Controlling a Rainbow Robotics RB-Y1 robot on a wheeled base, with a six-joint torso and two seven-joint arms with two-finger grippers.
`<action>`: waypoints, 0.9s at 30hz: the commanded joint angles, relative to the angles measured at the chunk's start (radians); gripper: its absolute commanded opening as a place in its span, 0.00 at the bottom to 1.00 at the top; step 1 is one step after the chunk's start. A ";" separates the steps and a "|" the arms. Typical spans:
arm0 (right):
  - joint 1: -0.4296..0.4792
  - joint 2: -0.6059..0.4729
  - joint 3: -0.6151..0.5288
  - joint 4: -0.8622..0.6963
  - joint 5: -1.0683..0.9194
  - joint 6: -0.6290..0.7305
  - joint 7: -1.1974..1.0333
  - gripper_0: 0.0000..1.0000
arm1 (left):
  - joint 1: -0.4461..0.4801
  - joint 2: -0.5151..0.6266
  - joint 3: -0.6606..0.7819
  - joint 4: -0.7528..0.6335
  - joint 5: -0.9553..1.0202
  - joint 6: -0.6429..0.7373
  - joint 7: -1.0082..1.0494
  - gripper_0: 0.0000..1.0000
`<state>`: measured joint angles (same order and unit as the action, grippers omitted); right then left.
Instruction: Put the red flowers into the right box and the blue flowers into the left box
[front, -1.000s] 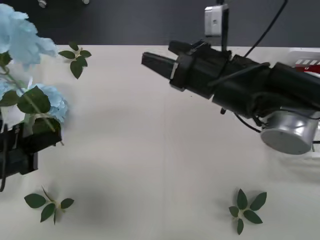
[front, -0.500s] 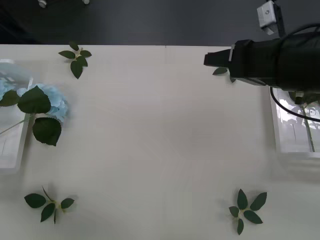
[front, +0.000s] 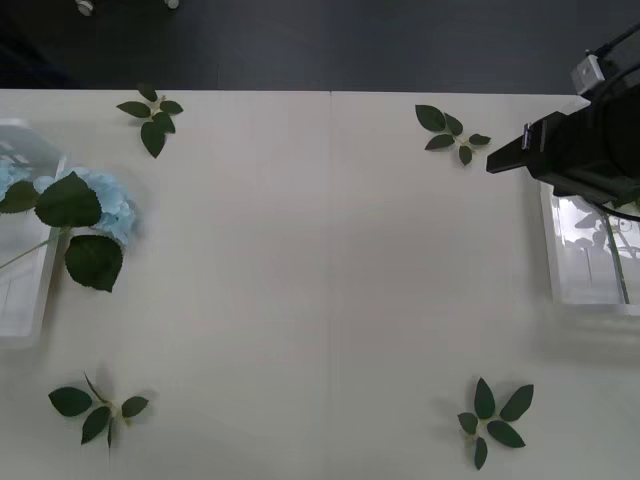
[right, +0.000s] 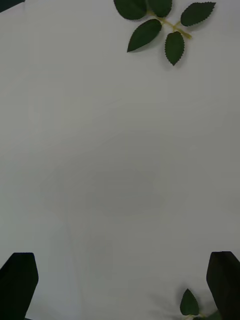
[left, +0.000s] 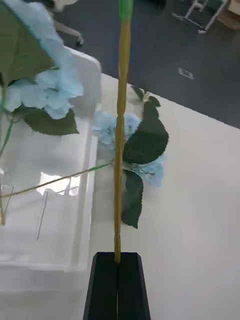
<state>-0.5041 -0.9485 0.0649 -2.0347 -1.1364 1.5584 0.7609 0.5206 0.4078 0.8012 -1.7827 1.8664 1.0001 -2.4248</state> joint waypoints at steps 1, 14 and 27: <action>-0.016 -0.027 -0.007 0.014 0.030 -0.003 -0.023 1.00 | -0.001 0.034 0.004 -0.023 -0.076 -0.044 0.101 0.00; -0.011 -0.024 0.000 0.106 0.041 -0.044 -0.011 1.00 | -0.122 0.043 0.001 -0.023 -0.359 -0.109 0.394 0.01; -0.017 -0.024 0.038 0.228 0.037 -0.205 0.032 1.00 | -0.300 0.045 0.001 -0.023 -0.713 -0.113 0.609 0.00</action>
<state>-0.5040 -0.9485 0.0927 -1.8162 -1.0963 1.3742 0.7627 0.2436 0.4086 0.8011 -1.7827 1.2050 0.9007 -1.9451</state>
